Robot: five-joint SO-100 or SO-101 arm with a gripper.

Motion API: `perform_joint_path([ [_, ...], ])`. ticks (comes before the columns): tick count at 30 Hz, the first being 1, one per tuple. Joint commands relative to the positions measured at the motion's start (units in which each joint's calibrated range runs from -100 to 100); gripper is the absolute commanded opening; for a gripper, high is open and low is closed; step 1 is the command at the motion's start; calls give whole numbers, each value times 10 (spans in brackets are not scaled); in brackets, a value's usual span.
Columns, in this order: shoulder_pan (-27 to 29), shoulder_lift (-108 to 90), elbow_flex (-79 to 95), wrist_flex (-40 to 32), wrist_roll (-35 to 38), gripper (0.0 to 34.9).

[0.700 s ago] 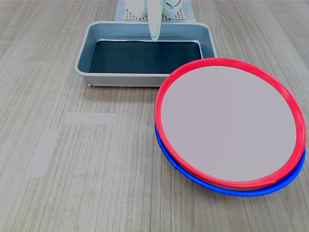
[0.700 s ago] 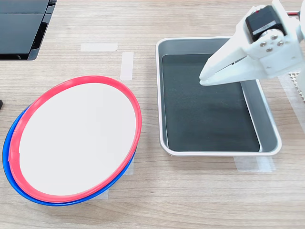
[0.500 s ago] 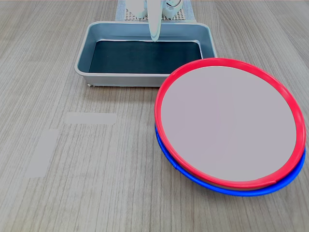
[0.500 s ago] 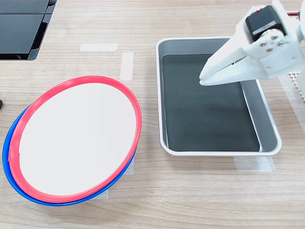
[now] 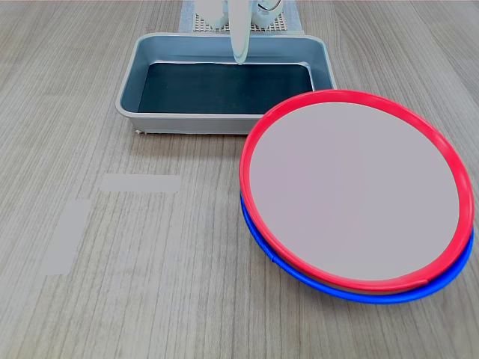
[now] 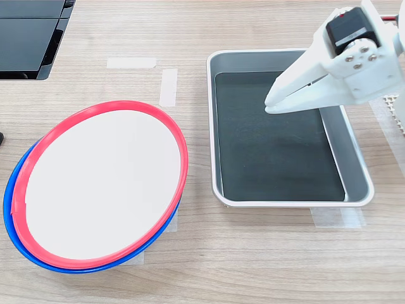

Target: Lift the stacked dish and set it down on the table.

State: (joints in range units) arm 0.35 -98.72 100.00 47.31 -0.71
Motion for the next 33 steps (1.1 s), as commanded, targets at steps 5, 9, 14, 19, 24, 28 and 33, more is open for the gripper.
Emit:
perform_joint_path([
  [5,0,-3,0,2,2,3],
  [9,0,-3,0,2,2,3],
  [14,0,-3,0,2,2,3],
  [19,0,-3,0,2,2,3],
  [24,4,-3,0,2,0,3],
  [28,-12,26,-20,-23,36,2],
  [33,-18,159,-160,-42,87,2],
])
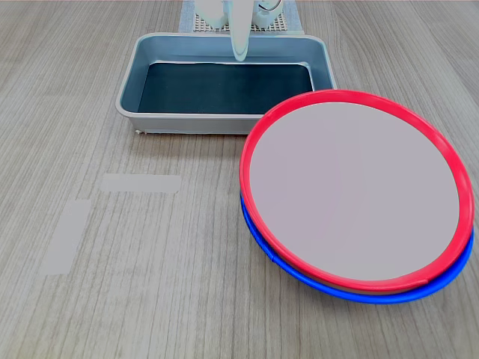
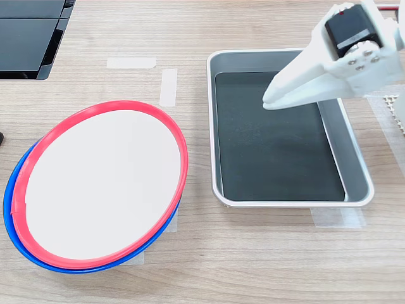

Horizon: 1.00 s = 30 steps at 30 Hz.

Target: Lift the stacked dish and set it down on the table.

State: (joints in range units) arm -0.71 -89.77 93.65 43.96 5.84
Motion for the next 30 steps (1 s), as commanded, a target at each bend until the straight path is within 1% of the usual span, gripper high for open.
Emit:
perform_joint_path([
  [1,-16,113,-146,2,32,2],
  [2,-21,142,-177,7,35,2],
  [4,-44,223,-256,19,50,22],
  [5,-56,280,-306,21,53,37],
  [6,-72,357,-373,30,64,66],
  [7,-84,420,-427,40,68,79],
  [9,-95,509,-505,46,70,92],
  [10,-100,542,-533,49,71,119],
  [15,-111,665,-632,52,80,176],
  [20,-106,747,-669,66,111,177],
  [30,-95,850,-718,51,117,165],
])
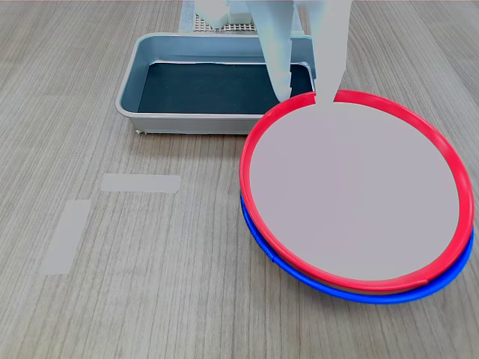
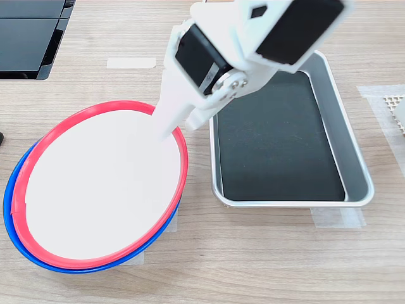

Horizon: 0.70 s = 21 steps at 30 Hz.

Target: Lift the stacked dish and set it down on the table.

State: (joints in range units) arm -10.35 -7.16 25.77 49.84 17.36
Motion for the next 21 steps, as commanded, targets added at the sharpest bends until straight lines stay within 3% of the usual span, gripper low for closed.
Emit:
perform_joint_path([
  [1,1,34,-45,-12,1,162],
  [12,-17,79,-82,-49,-7,109],
  [14,-21,82,-76,-58,-7,81],
  [15,-22,84,-75,-60,-6,53],
  [16,-22,86,-75,-62,-6,3],
  [21,-21,81,-75,-57,-8,2],
])
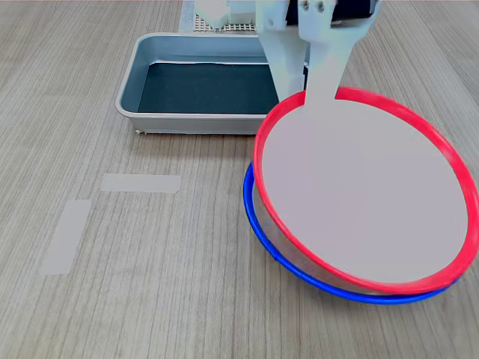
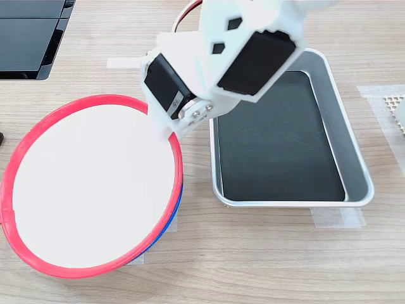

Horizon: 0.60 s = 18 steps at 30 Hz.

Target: Lift the stacked dish and set it down on the table.

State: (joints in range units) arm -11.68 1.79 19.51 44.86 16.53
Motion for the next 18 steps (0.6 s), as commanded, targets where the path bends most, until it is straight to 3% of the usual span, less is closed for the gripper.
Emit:
perform_joint_path([
  [1,-7,-13,-13,-4,0,1],
  [10,18,-97,-11,8,-40,0],
  [18,105,-156,5,-9,-73,0],
])
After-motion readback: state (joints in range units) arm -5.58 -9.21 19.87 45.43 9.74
